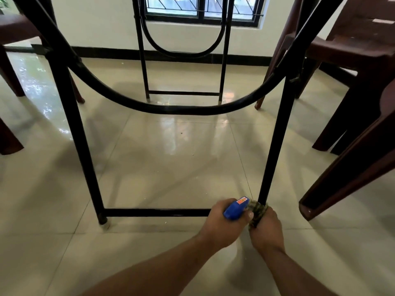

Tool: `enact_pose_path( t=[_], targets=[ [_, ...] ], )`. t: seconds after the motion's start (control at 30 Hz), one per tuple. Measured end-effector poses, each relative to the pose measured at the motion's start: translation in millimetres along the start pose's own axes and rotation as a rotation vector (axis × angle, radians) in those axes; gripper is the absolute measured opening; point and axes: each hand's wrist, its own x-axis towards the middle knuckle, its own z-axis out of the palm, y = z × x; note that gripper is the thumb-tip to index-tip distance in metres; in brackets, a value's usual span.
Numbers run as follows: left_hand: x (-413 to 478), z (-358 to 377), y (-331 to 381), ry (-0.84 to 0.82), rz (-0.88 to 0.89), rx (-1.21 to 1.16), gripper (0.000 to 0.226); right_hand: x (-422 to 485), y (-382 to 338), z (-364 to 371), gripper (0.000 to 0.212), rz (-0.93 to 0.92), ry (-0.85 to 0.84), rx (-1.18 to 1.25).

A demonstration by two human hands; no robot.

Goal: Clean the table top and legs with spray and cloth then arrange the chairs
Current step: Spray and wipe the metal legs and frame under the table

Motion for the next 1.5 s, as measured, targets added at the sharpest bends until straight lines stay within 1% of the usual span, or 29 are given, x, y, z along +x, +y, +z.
enact_pose_path(
  t=[0.07,0.17,0.2,0.23,0.27,0.33,0.37,0.43,0.47,0.53,0.57,0.6,0.63,0.67,0.77,0.83,0.9,0.97,1.0,1.03,1.07,1.13,1.17,1.2,1.27,1.3,1.37,1.43,1.5],
  targets=[
    [-4,-4,4,-0.012,0.007,0.012,0.033,6,4,4,0.040,0.099,-0.050,-0.117],
    [-5,-14,8,-0.014,0.023,0.010,0.031,-8,5,8,0.051,0.003,0.028,-0.057],
    [-5,-18,8,-0.004,0.027,0.016,0.028,-11,9,13,0.056,-0.014,-0.008,-0.079],
    [-6,-21,10,-0.001,0.028,0.022,0.024,-13,13,15,0.059,-0.012,-0.113,-0.194],
    [-6,-23,10,-0.001,0.025,0.029,0.021,-13,17,17,0.060,0.052,-0.216,-0.287],
    [-7,-26,9,-0.006,0.023,0.046,0.018,-15,19,16,0.064,0.185,-0.327,-0.336],
    [-6,-27,10,-0.011,0.022,0.047,0.019,-19,16,14,0.064,0.182,-0.310,-0.311],
    [-6,-29,10,-0.008,0.029,0.042,0.020,-25,13,12,0.061,0.084,-0.157,-0.187],
    [-4,-29,10,0.001,0.039,0.048,0.019,-29,13,11,0.063,0.044,-0.154,-0.175],
    [-2,-28,11,0.012,0.057,0.040,0.012,-40,15,9,0.067,-0.012,-0.326,-0.312],
    [0,-28,11,0.013,0.074,0.045,0.013,-45,13,8,0.065,-0.020,-0.375,-0.383],
    [2,-27,10,0.018,0.087,0.064,0.018,-47,13,8,0.062,-0.034,-0.367,-0.403],
    [4,-26,10,0.018,0.099,0.080,0.020,-50,10,6,0.060,-0.069,-0.300,-0.399],
    [6,-26,10,0.019,0.111,0.085,0.019,-51,5,0,0.061,-0.165,-0.171,-0.362],
    [9,-27,12,0.000,0.157,0.102,0.018,-36,-19,-24,0.074,-0.597,0.191,-0.366],
    [11,-29,12,-0.018,0.182,0.111,0.016,-13,-31,-43,0.070,-0.828,0.279,-0.509],
    [11,-29,12,-0.023,0.195,0.125,0.012,0,-42,-52,0.066,-0.865,0.186,-0.808],
    [10,-28,11,-0.013,0.200,0.145,0.015,-6,-48,-36,0.068,-0.693,-0.097,-1.094],
    [10,-28,10,-0.001,0.189,0.152,0.017,-12,-49,-24,0.065,-0.560,-0.213,-1.146],
    [9,-31,11,0.010,0.175,0.148,0.018,-17,-50,-15,0.061,-0.464,-0.273,-1.138],
    [7,-32,13,0.011,0.167,0.142,0.019,-20,-50,-11,0.058,-0.439,-0.262,-1.083],
    [5,-37,14,0.011,0.192,0.153,0.022,-22,-46,-12,0.063,-0.508,-0.077,-0.964],
    [5,-41,14,0.004,0.204,0.161,0.023,-23,-42,-16,0.069,-0.557,0.003,-0.973],
    [5,-43,13,-0.002,0.209,0.162,0.024,-26,-39,-21,0.071,-0.555,-0.030,-1.026],
    [2,-48,11,-0.005,0.190,0.166,0.026,-38,-32,-24,0.072,-0.481,-0.238,-1.096],
    [0,-51,11,-0.005,0.168,0.183,0.027,-46,-32,-24,0.075,-0.422,-0.325,-1.067],
    [-5,-59,6,0.027,0.130,0.215,0.029,-60,-37,-20,0.075,-0.379,-0.370,-0.953],
    [-12,-69,2,0.051,0.089,0.230,0.031,-78,-48,-19,0.069,-0.411,-0.383,-0.849],
    [-26,-88,0,0.035,0.075,0.254,0.032,-103,-66,-15,0.065,-0.467,-0.513,-0.730]
  ],
)
